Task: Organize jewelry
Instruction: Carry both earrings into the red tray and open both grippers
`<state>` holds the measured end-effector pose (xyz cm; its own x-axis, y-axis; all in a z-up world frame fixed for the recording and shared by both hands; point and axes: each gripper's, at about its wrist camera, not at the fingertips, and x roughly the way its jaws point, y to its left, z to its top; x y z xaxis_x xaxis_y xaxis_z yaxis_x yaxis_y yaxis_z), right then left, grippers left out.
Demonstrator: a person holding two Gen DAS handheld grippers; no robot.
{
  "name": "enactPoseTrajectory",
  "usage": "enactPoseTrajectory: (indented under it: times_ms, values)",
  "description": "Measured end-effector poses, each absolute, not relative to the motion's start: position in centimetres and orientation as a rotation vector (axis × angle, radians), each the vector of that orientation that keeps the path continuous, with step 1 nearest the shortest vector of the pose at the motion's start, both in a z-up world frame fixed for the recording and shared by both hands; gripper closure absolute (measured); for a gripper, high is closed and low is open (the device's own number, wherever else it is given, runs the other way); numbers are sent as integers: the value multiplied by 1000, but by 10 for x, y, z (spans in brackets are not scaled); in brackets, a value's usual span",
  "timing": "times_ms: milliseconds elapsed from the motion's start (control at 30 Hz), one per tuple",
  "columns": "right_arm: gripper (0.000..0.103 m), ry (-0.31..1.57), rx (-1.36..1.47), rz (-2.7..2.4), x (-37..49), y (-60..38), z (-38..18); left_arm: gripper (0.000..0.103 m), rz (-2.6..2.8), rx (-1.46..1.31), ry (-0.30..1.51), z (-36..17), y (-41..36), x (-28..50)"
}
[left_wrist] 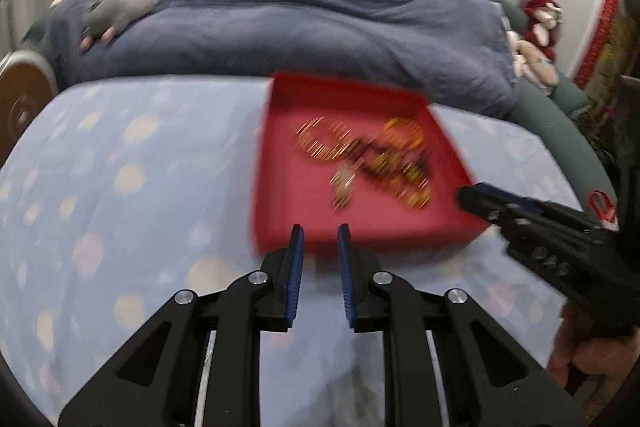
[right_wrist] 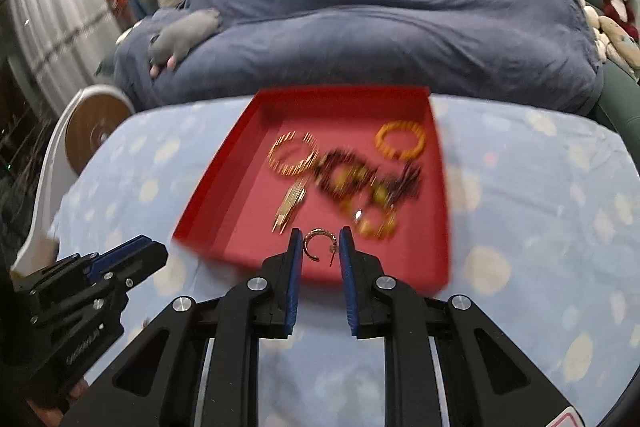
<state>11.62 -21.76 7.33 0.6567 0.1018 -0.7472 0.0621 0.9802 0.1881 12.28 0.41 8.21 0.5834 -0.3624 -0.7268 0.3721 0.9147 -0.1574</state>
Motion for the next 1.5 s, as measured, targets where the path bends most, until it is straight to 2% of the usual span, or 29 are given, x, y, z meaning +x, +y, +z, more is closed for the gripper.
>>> enactPoseTrajectory:
  times_ms: [167, 400, 833, 1300, 1400, 1500]
  values:
    - [86, 879, 199, -7, 152, -234, 64, 86, -481, 67, 812, 90, -43, 163]
    - [85, 930, 219, -29, 174, -241, 36, 86, -449, 128, 863, 62, -76, 204]
    - [85, 963, 230, -30, 189, -242, 13, 86, -396, 152, 912, 31, -79, 231]
    - [84, 962, 227, -48, 186, -242, 15, 86, -372, 160, 940, 22, -86, 236]
    - [84, 959, 228, -51, 183, -242, 18, 84, -370, 162, 938, 25, -87, 233]
    - [81, 954, 232, -56, 179, -243, 22, 69, -354, 154, 937, 28, -86, 231]
